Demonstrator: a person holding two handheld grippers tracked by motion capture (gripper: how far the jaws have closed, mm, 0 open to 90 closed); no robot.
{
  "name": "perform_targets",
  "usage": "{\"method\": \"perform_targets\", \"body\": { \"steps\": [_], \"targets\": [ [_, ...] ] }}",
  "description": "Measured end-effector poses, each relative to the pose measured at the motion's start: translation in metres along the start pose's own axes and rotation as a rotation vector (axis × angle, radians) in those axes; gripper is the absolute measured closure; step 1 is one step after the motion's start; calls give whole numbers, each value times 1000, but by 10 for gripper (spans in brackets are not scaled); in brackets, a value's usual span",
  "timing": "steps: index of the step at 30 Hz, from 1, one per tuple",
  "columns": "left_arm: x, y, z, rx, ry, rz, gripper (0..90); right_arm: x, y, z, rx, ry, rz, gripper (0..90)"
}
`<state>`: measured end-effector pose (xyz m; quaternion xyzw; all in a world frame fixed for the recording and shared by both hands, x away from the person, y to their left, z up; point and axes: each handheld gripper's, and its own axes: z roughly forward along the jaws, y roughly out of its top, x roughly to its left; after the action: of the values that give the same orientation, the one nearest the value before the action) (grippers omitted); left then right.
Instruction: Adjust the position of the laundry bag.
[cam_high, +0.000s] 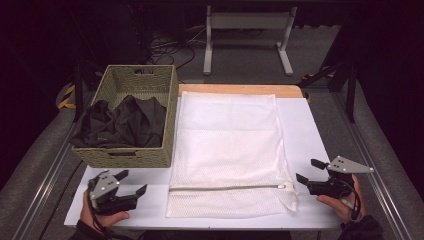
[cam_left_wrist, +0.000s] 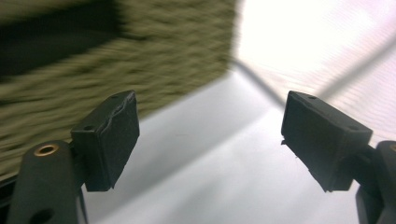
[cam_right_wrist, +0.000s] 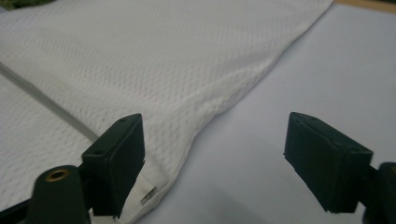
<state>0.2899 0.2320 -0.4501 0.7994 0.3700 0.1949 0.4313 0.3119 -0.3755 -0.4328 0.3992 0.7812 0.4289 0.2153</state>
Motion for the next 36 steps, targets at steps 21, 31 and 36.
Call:
{"method": "perform_targets", "body": {
  "steps": [21,31,36],
  "targets": [
    [-25,33,72,157,-86,40,392,-5,24,63,133,-54,67,437],
    [-25,35,79,195,-96,59,593,-5,28,79,187,-75,65,592],
    [-26,37,80,202,-102,86,835,-5,29,78,194,-82,68,818]
  ]
}}
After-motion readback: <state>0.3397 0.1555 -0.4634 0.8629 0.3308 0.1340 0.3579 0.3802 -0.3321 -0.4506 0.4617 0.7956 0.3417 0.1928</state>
